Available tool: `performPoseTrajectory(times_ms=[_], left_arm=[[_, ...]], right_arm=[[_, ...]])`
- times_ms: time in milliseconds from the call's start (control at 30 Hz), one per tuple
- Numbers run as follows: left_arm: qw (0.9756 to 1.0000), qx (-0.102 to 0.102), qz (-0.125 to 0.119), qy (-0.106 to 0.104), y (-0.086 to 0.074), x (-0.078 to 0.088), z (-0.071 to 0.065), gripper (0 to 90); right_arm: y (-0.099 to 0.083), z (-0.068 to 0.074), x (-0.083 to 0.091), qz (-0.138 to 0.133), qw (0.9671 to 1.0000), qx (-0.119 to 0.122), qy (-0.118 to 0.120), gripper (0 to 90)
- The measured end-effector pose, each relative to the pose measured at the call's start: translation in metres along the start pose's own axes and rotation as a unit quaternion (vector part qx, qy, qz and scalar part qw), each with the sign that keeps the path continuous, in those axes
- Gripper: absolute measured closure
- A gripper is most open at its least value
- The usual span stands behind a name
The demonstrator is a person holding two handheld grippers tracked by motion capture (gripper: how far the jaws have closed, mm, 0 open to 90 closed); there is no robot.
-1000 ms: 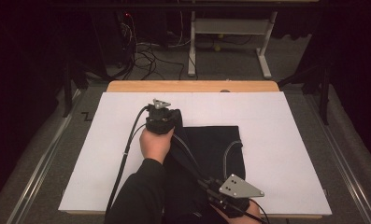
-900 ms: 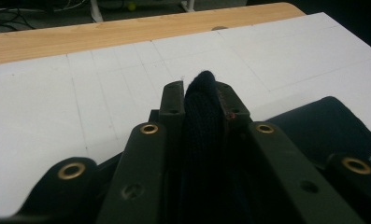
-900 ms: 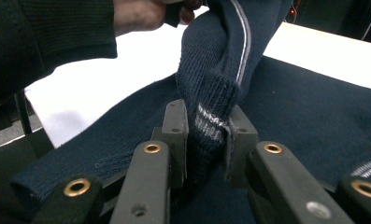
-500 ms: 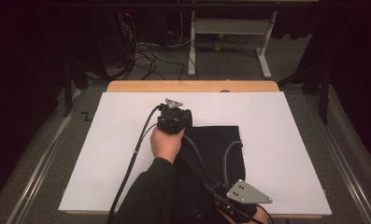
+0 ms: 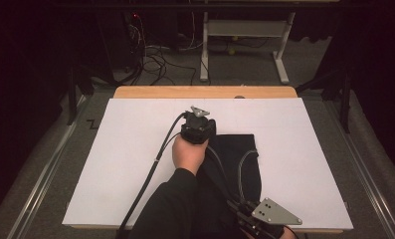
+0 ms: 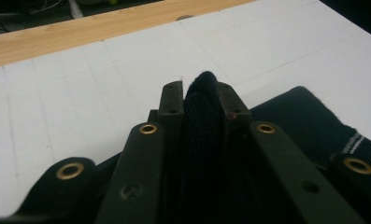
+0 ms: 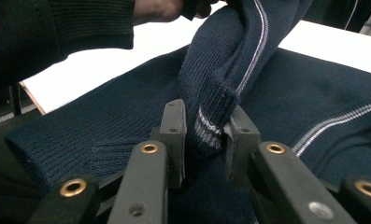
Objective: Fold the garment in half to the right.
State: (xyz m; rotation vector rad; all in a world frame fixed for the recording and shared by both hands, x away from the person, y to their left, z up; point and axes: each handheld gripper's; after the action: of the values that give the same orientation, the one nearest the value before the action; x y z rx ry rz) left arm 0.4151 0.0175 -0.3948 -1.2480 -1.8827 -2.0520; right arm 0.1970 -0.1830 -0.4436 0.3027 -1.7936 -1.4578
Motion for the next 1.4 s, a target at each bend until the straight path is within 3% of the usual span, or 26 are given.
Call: performPoseTrajectory(times_ms=[267, 433, 567, 767, 933, 1000, 1133, 1233, 1333, 1400], left_arm=[[0.9997, -0.018, 0.015, -0.005, 0.003, -0.016, -0.021, 70.5], [0.9996, -0.013, 0.02, -0.014, 0.001, -0.023, -0.026, 70.5], [0.9995, -0.017, 0.02, -0.019, 0.0, -0.029, -0.032, 70.5], [0.999, -0.032, 0.022, -0.02, 0.0, -0.037, -0.042, 70.3], [0.9992, -0.021, 0.024, -0.025, -0.001, -0.045, -0.048, 68.5], [0.9991, -0.027, 0.023, -0.025, -0.001, -0.046, -0.051, 68.4], [0.9991, -0.021, 0.028, -0.025, 0.0, -0.049, -0.053, 68.4], [0.9991, -0.021, 0.026, -0.027, 0.0, -0.048, -0.053, 62.4], [0.9993, -0.03, 0.021, -0.01, 0.002, -0.042, -0.053, 52.5], [0.9993, -0.03, 0.016, -0.017, 0.004, -0.039, -0.051, 48.1]], right_arm=[[-0.007, -0.007, 0.013, 0.0, 0.9998, -0.013, -0.012, 73.3], [-0.012, -0.013, 0.02, 0.003, 0.9995, -0.025, -0.021, 73.1], [-0.017, -0.019, 0.024, 0.018, 0.9988, -0.022, -0.039, 72.9], [-0.024, -0.02, 0.025, 0.034, 0.9984, -0.026, -0.036, 72.3], [-0.025, -0.017, 0.024, 0.039, 0.9983, -0.019, -0.04, 71.9], [-0.025, -0.017, 0.026, 0.038, 0.9983, -0.021, -0.039, 71.8], [-0.027, -0.017, 0.029, 0.038, 0.9982, -0.02, -0.04, 71.4], [-0.027, -0.017, 0.03, 0.038, 0.9983, -0.017, -0.041, 68.0], [-0.026, -0.017, 0.032, 0.032, 0.9983, -0.02, -0.044, 61.5], [-0.025, -0.017, 0.033, 0.023, 0.9984, -0.019, -0.048, 54.6]])
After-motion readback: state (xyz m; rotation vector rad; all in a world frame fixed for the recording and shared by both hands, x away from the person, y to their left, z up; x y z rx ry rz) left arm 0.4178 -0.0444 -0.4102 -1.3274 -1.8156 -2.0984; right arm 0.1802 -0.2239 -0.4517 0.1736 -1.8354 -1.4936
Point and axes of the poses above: each handheld gripper's, and its own axes: x roughly backward along the jaws, y roughly out of its top, z roughly to its left
